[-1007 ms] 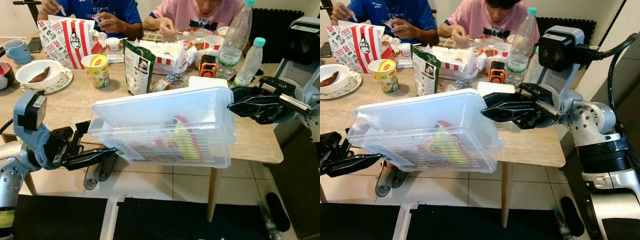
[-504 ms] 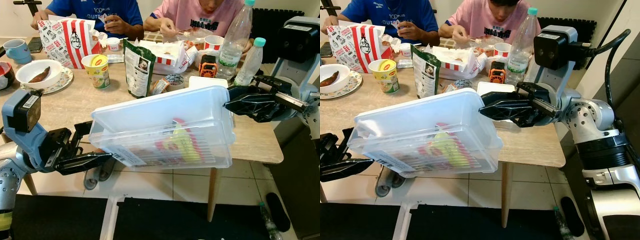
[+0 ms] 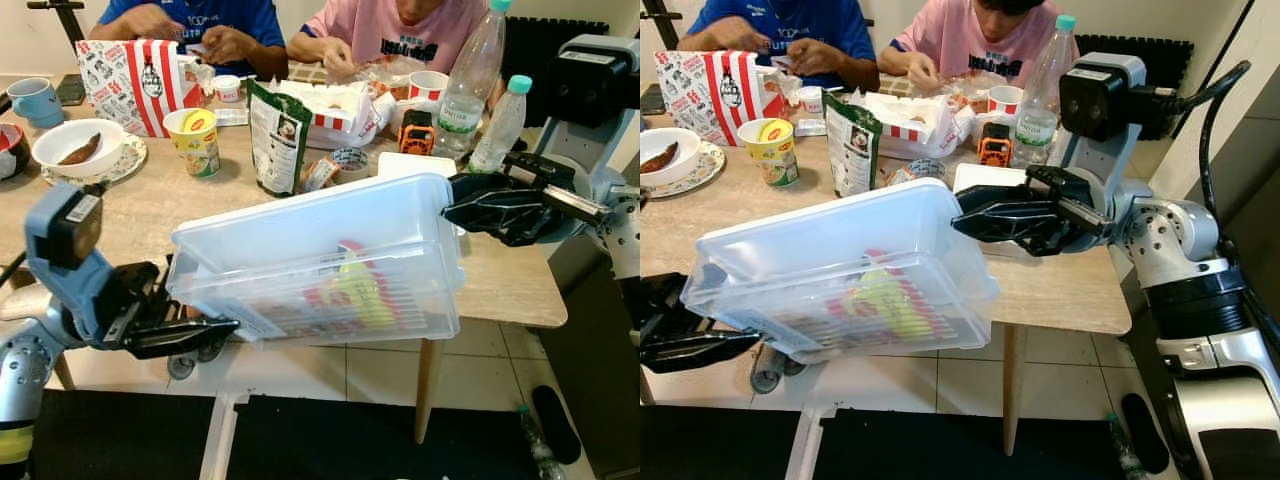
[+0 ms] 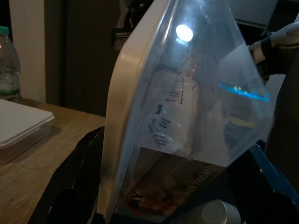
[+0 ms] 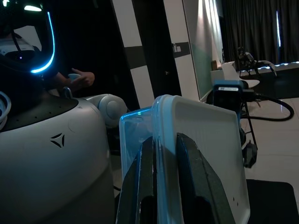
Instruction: Restocking fridge
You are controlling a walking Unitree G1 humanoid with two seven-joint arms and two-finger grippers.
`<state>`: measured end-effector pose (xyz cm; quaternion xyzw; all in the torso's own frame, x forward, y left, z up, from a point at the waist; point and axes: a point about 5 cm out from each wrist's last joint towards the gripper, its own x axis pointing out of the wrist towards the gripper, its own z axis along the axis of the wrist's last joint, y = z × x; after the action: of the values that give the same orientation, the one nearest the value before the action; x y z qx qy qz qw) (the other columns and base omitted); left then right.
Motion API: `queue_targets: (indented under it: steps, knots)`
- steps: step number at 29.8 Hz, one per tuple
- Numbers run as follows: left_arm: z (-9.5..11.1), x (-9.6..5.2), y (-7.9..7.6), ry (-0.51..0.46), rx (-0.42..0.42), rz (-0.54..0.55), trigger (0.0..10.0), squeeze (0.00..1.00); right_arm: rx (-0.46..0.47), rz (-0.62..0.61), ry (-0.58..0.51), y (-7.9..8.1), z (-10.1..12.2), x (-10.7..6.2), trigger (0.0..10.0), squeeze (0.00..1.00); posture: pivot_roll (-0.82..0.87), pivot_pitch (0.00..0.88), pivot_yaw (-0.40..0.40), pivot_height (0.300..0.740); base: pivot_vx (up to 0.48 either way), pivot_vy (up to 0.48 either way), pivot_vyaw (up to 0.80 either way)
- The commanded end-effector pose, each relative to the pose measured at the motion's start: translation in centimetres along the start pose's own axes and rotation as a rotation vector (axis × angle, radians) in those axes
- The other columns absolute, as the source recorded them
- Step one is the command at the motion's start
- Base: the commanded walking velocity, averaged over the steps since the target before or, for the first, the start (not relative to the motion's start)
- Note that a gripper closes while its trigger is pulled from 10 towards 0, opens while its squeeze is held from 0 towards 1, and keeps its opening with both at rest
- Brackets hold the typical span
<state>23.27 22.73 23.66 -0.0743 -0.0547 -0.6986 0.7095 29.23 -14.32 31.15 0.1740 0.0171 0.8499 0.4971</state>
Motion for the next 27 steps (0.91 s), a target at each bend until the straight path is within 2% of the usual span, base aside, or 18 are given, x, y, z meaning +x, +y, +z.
queue_targets:
  steps: [1, 2, 9, 10, 27]
  knots:
    - [-0.24, 0.62, 0.01, -0.009, -0.004, -0.026, 10.0, 0.0, -0.026, 0.048, 0.001, 0.27, 0.41, 0.62, 10.0, 0.0, 0.01, 0.088, -0.049, 0.74, 0.0, 0.0, 0.0]
    - [-0.5, 1.08, 0.26, -0.017, -0.007, -0.031, 10.0, 0.0, -0.028, 0.058, 0.001, 0.21, 0.34, 0.82, 10.0, 0.0, 0.01, 0.088, -0.047, 0.74, 0.0, 0.0, 0.0]
    - [-0.55, 1.43, 0.54, -0.021, 0.001, -0.025, 10.0, 0.0, -0.035, 0.062, -0.006, 0.16, 0.37, 0.87, 10.0, 0.0, 0.01, 0.088, -0.047, 0.74, 0.0, 0.0, 0.0]
    - [-0.54, 1.47, 0.47, -0.025, -0.007, -0.036, 0.0, 0.0, -0.037, 0.062, -0.006, 0.14, 0.38, 0.88, 10.0, 0.0, 0.01, 0.089, -0.043, 0.74, 0.0, 0.0, 0.0]
    - [-0.42, 1.41, 0.18, -0.043, -0.018, -0.059, 0.0, 0.0, -0.051, 0.046, -0.01, 0.02, 0.31, 0.66, 10.0, 0.0, 0.01, 0.088, -0.041, 0.74, 0.0, 0.0, 0.0]
